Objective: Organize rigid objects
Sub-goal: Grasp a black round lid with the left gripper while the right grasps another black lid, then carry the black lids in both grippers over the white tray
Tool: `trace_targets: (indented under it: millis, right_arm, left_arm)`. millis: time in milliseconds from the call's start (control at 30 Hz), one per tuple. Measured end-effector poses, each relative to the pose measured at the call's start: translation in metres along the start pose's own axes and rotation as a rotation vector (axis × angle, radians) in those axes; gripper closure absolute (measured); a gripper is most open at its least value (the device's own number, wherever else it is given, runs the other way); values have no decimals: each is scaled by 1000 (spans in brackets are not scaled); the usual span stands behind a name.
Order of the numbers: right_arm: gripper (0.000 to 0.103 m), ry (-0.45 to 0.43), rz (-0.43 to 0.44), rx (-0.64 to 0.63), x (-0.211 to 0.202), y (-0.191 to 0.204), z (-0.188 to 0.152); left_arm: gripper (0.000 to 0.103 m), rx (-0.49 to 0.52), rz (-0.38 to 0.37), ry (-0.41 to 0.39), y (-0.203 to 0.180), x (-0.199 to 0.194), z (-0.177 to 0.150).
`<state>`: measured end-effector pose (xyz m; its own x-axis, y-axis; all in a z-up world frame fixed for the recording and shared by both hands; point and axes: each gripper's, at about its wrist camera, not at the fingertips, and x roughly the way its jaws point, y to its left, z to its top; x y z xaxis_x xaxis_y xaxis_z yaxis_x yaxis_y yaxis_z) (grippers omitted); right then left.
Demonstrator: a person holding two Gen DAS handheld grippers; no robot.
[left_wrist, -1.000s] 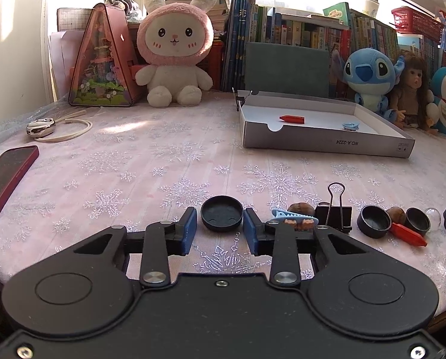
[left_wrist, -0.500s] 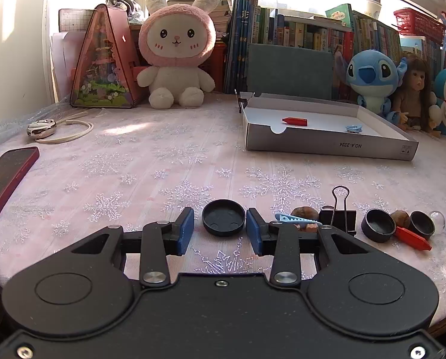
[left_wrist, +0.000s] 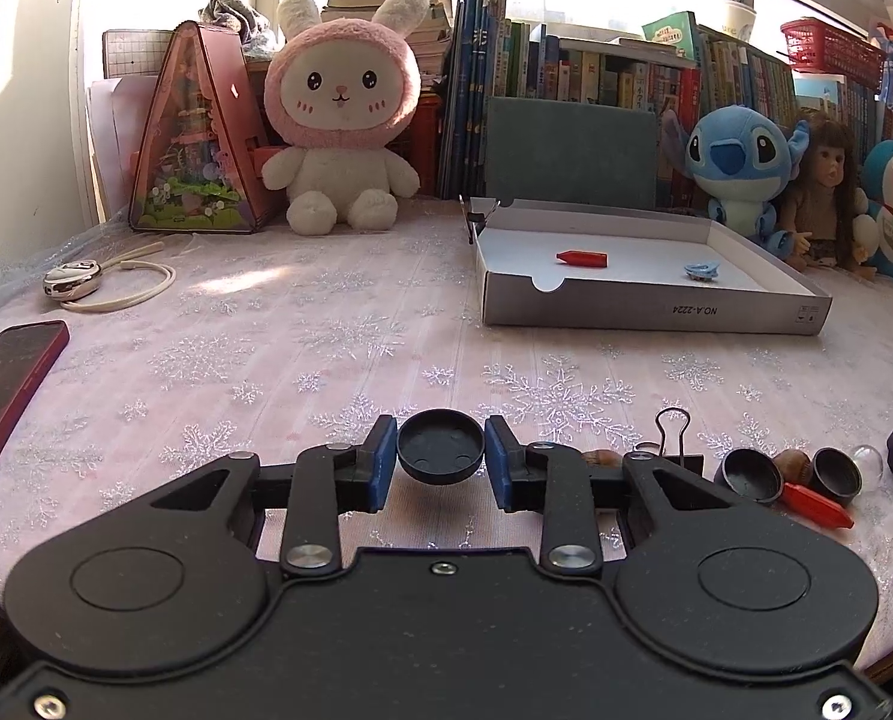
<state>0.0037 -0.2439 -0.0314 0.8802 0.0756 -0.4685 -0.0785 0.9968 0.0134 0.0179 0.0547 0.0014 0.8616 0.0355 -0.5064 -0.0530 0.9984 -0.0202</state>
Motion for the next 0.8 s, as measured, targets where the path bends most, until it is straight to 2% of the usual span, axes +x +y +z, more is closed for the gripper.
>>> trace_targets:
  millis: [367,600,800]
  right_arm:
    - [66,4,48,31,24,-7,53]
    - [66,14,77,-1,51,-4,93]
    - [66,68,111,25,89,-6,132]
  left_arm:
    - [73,-12,-122,-5,-14,14,71]
    - [73,-29,-211,63,-36,45,112]
    - [73,4,-243,117,-66,80,139]
